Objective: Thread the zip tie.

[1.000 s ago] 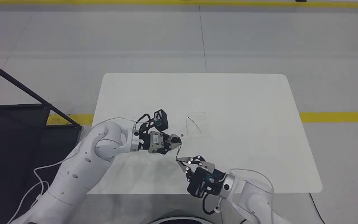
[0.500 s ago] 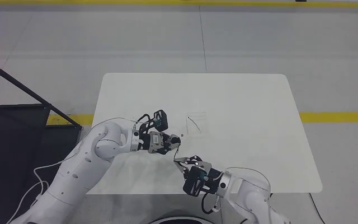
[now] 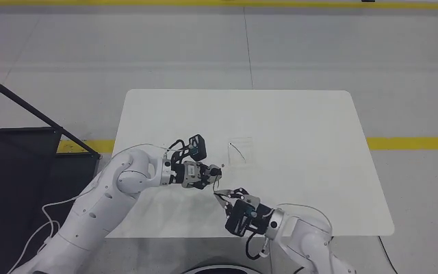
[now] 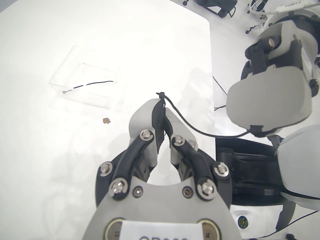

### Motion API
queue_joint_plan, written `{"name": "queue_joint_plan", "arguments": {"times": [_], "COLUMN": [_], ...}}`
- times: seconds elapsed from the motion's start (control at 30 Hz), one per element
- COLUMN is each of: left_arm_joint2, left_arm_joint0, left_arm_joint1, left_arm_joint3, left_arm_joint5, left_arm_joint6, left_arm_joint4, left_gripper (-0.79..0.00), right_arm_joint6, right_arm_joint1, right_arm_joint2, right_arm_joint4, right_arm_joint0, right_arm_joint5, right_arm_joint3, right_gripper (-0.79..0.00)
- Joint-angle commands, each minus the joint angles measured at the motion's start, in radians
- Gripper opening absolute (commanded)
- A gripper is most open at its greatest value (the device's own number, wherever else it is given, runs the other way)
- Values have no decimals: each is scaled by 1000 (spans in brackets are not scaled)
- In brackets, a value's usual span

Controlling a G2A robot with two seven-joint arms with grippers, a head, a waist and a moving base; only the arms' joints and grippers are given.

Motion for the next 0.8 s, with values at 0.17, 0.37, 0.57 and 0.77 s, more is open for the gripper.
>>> {"name": "queue_joint_plan", "arguments": {"times": [0.17,0.37,0.57,0.77], "left_arm_joint2": [1,2,6,10], "left_arm_joint0": [0,-1,-4,-7], "left_arm_joint1": [2,4,5,5], "left_arm_joint3": [-1,1,0,0], "left_arm_joint5": [-4,-2,0,5], "left_arm_joint6": [2,4,4,3], "left_arm_joint4": [5,3,1,0], "left_gripper": [-785,-785,-785,-785], "right_arm_joint6": [-38,-101,-152,-169], "right_arm_joint1": [0,1,2,1], "right_arm_joint2": [21,42,58,62], "right_arm_joint4": [26,41,43,41], "right_arm_joint0": [-23,-48,-71,-84], "right_arm_joint5": [65,106,138,164], "right_arm_joint3": [-3,-7,-8,-13], "right_gripper": [-785,-785,-785,-785]}}
